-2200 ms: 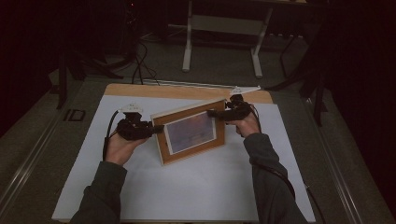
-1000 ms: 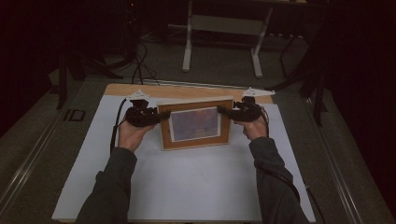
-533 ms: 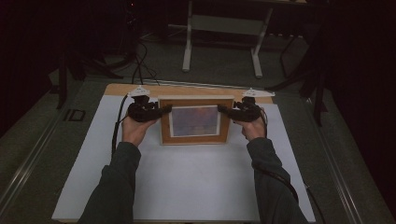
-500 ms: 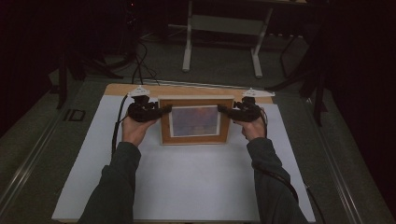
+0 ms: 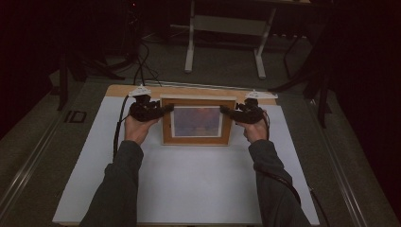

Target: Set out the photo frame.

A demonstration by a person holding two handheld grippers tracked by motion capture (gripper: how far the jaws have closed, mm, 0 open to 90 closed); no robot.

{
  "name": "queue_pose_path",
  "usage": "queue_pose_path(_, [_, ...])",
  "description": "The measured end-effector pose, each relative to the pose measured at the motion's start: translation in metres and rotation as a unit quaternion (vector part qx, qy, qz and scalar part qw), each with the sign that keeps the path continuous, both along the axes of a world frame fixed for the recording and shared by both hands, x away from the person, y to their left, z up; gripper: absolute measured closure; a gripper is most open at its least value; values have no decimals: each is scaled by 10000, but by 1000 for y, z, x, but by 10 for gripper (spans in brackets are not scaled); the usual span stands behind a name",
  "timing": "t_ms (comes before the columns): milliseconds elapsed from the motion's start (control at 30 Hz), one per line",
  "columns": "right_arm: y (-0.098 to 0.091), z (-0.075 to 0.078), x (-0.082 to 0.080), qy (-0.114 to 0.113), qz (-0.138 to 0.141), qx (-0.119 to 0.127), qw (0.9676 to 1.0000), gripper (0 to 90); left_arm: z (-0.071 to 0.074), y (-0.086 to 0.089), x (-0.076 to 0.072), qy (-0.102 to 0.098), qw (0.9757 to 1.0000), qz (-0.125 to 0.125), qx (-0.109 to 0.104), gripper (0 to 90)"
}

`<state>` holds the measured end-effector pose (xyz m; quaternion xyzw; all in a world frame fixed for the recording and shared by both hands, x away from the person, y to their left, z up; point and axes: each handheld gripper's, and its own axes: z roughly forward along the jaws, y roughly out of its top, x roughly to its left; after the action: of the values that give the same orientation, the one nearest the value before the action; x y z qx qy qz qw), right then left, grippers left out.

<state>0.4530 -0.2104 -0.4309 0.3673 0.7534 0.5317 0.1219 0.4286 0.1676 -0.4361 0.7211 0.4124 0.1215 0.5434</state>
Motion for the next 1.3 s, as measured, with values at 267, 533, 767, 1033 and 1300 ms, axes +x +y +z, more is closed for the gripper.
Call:
queue_pose_path(267, [0,0,-4,81,21,50,10000,504,-4,3,1,255,9995,-36,-173,550])
queue_pose_path(533, [-9,-1,-9,244,28,151,9996,517,-3,-2,-1,459,9986,-135,-206,549])
queue_pose_path(767, [-15,-2,-15,294,-7,183,9994,517,-2,-9,-5,540,9982,-181,-188,548])
queue_pose_path(1033, [-20,-4,-21,341,11,225,9992,516,0,-11,-11,631,9977,-199,-176,550])
queue_pose_path(1300, [-17,-3,-24,408,76,196,9989,517,0,-8,-17,698,9972,-203,-175,550])
